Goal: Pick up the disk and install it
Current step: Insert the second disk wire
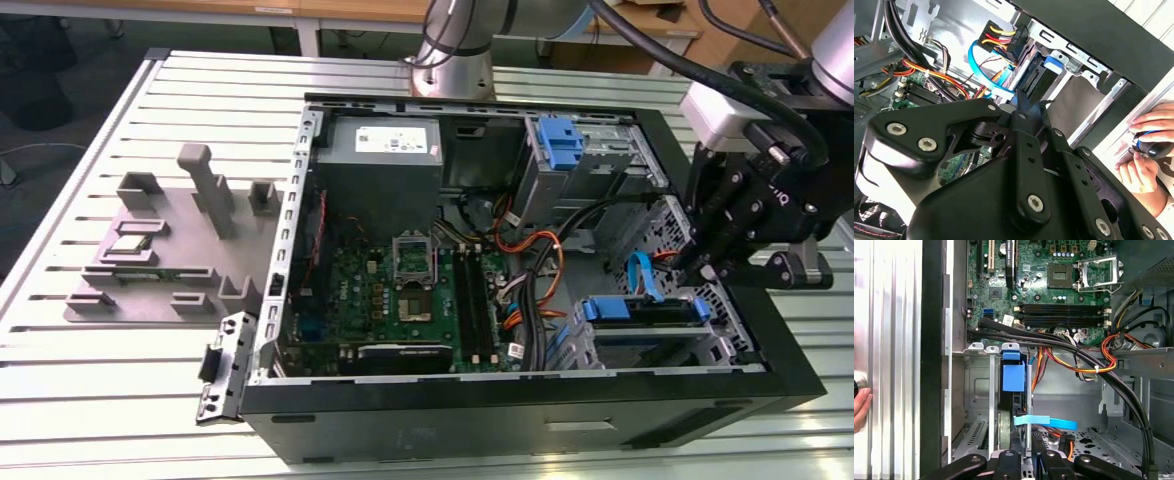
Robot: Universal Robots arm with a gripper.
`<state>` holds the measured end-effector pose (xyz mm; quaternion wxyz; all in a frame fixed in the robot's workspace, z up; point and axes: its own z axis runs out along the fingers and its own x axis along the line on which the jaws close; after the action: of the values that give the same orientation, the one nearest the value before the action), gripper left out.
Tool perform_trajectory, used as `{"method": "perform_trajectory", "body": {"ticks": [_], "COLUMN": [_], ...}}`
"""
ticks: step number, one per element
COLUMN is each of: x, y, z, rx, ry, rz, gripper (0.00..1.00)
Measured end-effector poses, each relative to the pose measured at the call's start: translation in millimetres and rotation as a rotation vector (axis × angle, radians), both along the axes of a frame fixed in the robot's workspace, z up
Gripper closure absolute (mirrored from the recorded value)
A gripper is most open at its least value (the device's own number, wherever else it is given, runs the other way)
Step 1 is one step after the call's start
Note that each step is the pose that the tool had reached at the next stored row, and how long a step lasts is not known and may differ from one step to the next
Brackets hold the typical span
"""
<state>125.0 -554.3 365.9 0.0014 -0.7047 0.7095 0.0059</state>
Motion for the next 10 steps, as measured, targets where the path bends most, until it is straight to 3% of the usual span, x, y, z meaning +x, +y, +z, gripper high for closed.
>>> {"method": "perform_trajectory", "body": {"ticks": [10], "x": [1.2], "y": [8.9], "z": [-0.3], "rx": [-0.0001], "ry": [0.0], "rz": [0.0], "gripper": [0.76]}}
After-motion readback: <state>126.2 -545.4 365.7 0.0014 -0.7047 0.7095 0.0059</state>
